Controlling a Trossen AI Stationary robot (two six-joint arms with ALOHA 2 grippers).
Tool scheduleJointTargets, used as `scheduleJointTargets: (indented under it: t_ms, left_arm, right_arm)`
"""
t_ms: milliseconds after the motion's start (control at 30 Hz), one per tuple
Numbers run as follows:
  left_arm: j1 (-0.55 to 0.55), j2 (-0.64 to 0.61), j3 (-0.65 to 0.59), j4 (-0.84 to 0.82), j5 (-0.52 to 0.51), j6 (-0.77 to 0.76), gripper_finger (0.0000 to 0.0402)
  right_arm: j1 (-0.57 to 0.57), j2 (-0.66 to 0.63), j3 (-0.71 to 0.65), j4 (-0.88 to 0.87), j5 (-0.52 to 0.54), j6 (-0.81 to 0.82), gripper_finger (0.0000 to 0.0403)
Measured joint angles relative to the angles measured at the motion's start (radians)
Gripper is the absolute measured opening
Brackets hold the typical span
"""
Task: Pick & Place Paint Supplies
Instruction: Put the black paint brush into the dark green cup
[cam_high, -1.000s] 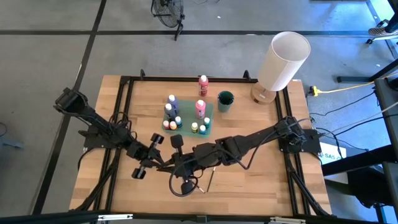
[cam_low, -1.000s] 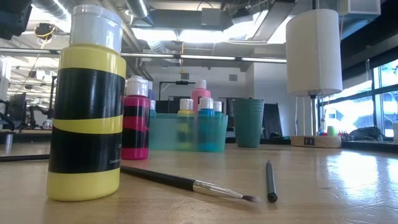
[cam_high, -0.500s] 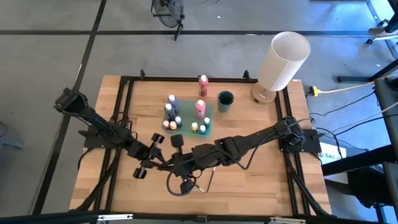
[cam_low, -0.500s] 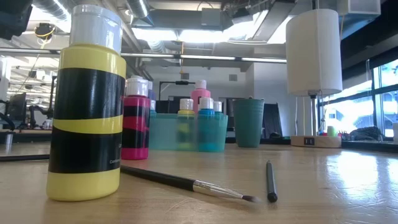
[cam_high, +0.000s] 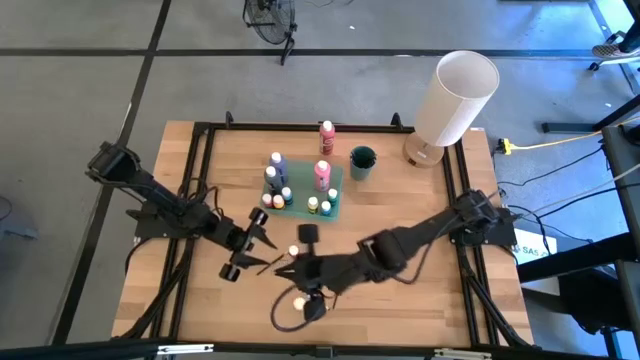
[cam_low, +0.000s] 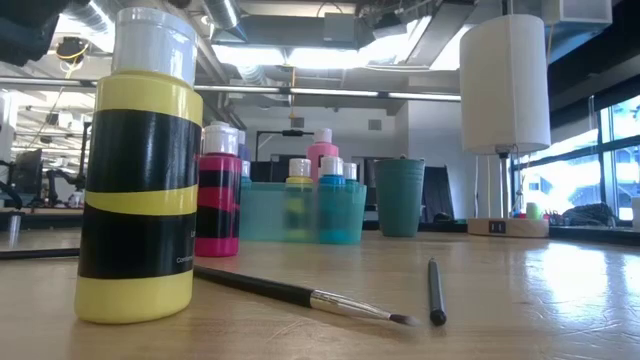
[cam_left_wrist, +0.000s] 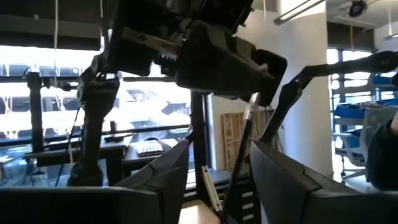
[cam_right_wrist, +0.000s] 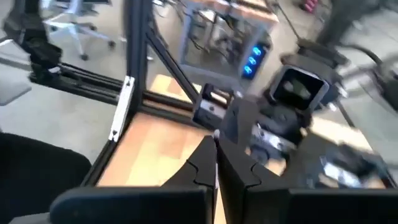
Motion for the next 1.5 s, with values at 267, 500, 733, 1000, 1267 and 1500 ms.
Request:
scheduleJointTargets:
  t_ms: [267, 500, 733, 1000, 1267, 1500]
  left_arm:
    - [0.024, -0.039, 0.000, -0.154, -0.078, -0.002, 0.0205]
    - [0.024, -0.122, 0.000, -0.306, -0.277, 0.026, 0.0207]
    - [0.023, -0.285, 0.000, -0.619, -0.477, 0.076, 0.0207]
    - [0.023, -0.456, 0.000, -0.878, -0.528, 0.009, 0.0207]
    - [0.023, -0.544, 0.000, -0.996, -0.496, -0.134, 0.0207]
    - [0.024, -0.546, 0.000, -1.010, -0.496, -0.100, 0.0207]
  right_arm:
    - [0.161, -0.080, -0.002, -0.505, 0.484, 0.514, 0.0006]
    - [0.345, -0.134, -0.001, -0.949, 0.786, 1.024, 0.0006]
    - [0.462, -0.150, -0.060, -1.107, 0.907, 1.311, 0.0006]
    - [0.461, -0.185, -0.267, -1.116, 1.114, 1.476, 0.0006]
    - [0.265, -0.290, -0.741, -1.117, 1.167, 1.973, 0.0006]
    - [0.131, -0.341, -0.877, -1.110, 1.179, 2.047, 0.0006]
